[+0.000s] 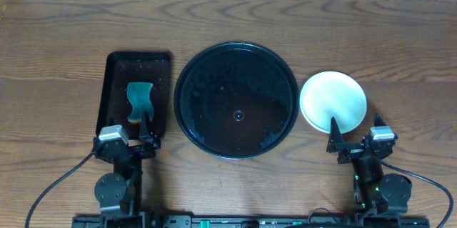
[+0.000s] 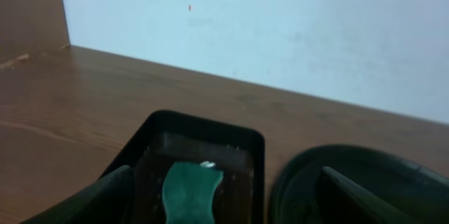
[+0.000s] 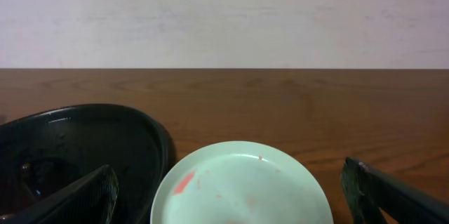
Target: Clean dirty plates on tray and stack at the side
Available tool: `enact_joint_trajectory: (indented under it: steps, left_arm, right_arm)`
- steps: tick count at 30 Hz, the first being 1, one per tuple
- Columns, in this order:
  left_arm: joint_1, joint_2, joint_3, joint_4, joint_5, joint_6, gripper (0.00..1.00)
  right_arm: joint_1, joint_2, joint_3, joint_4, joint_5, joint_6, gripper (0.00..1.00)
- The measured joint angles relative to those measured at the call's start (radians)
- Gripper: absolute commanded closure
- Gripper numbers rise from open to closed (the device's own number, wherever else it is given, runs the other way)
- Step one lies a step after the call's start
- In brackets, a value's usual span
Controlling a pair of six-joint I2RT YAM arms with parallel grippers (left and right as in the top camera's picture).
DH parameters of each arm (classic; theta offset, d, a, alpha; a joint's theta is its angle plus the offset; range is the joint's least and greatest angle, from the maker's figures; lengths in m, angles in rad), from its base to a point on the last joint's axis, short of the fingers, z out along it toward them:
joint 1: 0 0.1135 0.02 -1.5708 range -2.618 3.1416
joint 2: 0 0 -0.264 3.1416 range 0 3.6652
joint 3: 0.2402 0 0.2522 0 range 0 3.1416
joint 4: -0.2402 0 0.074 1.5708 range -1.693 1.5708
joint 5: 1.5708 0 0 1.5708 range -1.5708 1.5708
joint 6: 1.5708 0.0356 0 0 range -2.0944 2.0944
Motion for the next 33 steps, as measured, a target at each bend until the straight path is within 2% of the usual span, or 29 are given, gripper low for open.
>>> enact_joint_trajectory:
  steps: [12,33]
  left_arm:
    - [0.000,0.000,-0.047,-0.005,0.000,0.100,0.18]
    - [0.000,0.000,-0.046,-0.005,0.000,0.108,0.18]
  right_arm:
    - [0.000,0.000,0.000,0.000,0.000,0.000,0.01]
    - [0.000,0.000,0.000,0.000,0.000,0.000,0.01]
